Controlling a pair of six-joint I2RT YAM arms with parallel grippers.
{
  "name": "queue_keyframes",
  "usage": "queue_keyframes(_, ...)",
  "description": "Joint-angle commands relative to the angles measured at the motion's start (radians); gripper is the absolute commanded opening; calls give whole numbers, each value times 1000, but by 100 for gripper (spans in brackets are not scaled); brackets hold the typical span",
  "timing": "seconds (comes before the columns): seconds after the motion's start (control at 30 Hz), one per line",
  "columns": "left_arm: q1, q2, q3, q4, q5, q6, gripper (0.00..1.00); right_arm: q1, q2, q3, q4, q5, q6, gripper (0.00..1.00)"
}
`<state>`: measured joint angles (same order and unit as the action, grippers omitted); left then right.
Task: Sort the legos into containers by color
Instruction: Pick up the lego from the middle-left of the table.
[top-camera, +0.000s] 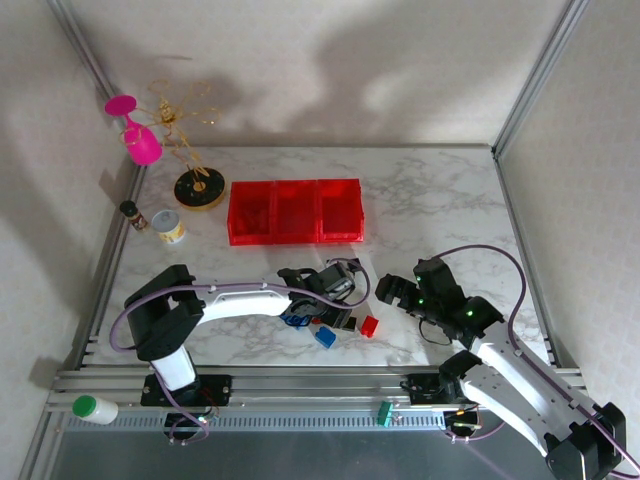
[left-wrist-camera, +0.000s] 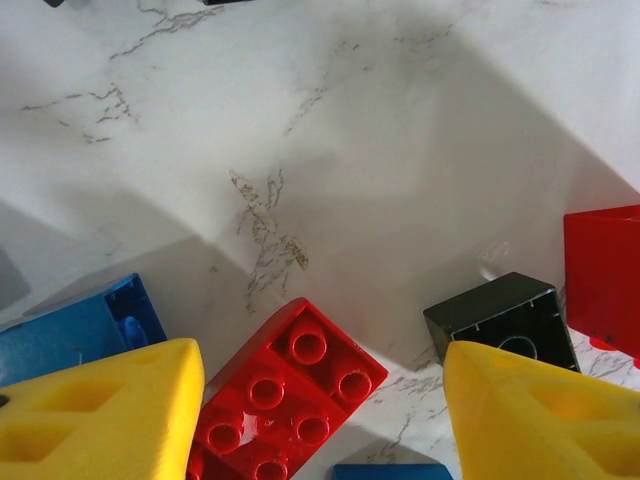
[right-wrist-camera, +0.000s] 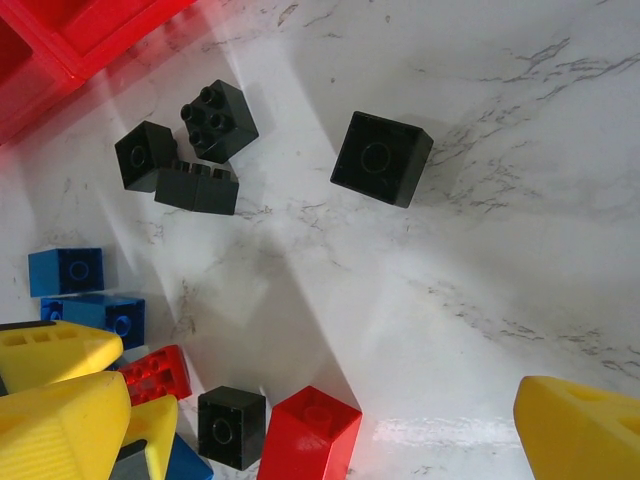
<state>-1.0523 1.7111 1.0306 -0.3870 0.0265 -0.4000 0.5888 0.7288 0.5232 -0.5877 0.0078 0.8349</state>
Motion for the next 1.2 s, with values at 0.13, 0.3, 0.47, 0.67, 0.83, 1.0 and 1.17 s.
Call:
queue_keyframes(0.13,-23,8,-67,-134,7,56,69,-6,1,-1,7,22,5,99)
queue_keyframes(0.3,-28,23,-56,-138,13,68,65,-6,12,1,20,15,3,99)
queue_keyframes(0.47,-41,50,-30,-153,-38,74,66,-6,18,7,19,15,-1,99)
queue_keyframes(0.67,-35,66,-11,-163,-71,66,59,-5,17,7,23,14,-5,99)
queue_keyframes(0.83,-23,49,4,-162,-84,67,50,-7,21,10,34,14,-7,99)
queue_keyframes(1.0,-10,41,17,-139,-67,63,43,-7,28,13,38,13,-11,99)
queue_keyframes(1.17,-8,46,23,-113,-45,52,35,-7,15,8,34,17,-11,99)
